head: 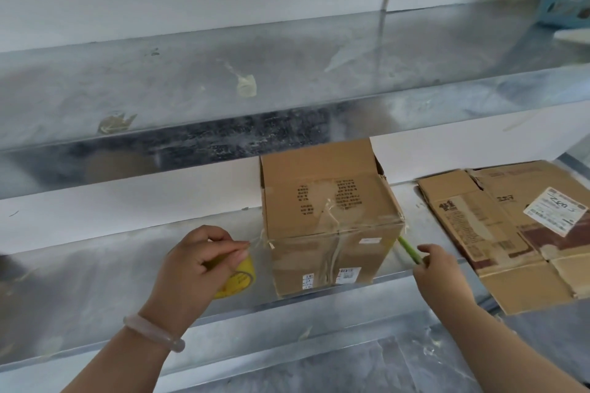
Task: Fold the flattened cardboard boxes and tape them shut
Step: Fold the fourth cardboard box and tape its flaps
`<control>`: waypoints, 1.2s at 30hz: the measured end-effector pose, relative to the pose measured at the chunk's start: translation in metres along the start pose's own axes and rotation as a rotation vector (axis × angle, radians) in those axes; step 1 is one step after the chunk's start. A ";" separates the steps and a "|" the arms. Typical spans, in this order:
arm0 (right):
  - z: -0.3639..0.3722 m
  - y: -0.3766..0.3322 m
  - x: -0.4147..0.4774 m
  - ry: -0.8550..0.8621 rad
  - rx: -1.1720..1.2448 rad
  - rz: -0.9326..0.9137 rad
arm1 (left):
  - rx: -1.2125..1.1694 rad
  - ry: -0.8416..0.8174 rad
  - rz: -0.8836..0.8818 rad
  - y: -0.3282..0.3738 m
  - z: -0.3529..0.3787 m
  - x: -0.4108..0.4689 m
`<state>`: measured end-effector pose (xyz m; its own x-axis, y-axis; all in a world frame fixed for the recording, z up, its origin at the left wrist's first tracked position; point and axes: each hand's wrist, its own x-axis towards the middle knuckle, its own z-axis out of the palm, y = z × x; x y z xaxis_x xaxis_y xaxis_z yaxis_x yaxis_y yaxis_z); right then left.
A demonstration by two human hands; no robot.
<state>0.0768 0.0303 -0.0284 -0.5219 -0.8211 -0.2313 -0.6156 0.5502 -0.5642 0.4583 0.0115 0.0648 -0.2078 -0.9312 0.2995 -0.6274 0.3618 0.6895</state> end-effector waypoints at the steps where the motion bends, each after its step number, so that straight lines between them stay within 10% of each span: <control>1: -0.005 -0.001 -0.012 0.064 0.145 0.036 | -0.005 0.006 -0.002 0.000 0.001 -0.001; 6: -0.031 -0.022 -0.095 0.221 0.762 -0.107 | -0.029 0.025 0.021 -0.002 -0.001 -0.005; 14: -0.026 -0.108 -0.195 -0.112 -0.060 -0.756 | 0.001 0.052 0.054 0.003 -0.009 -0.007; 36: 0.018 -0.147 -0.178 -0.099 -0.315 -0.682 | 0.042 0.138 -0.043 0.018 -0.001 -0.007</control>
<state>0.2706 0.0930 0.0811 0.0811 -0.9967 0.0097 -0.9303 -0.0792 -0.3580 0.4488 0.0244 0.0758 -0.0770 -0.9297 0.3602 -0.6651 0.3170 0.6761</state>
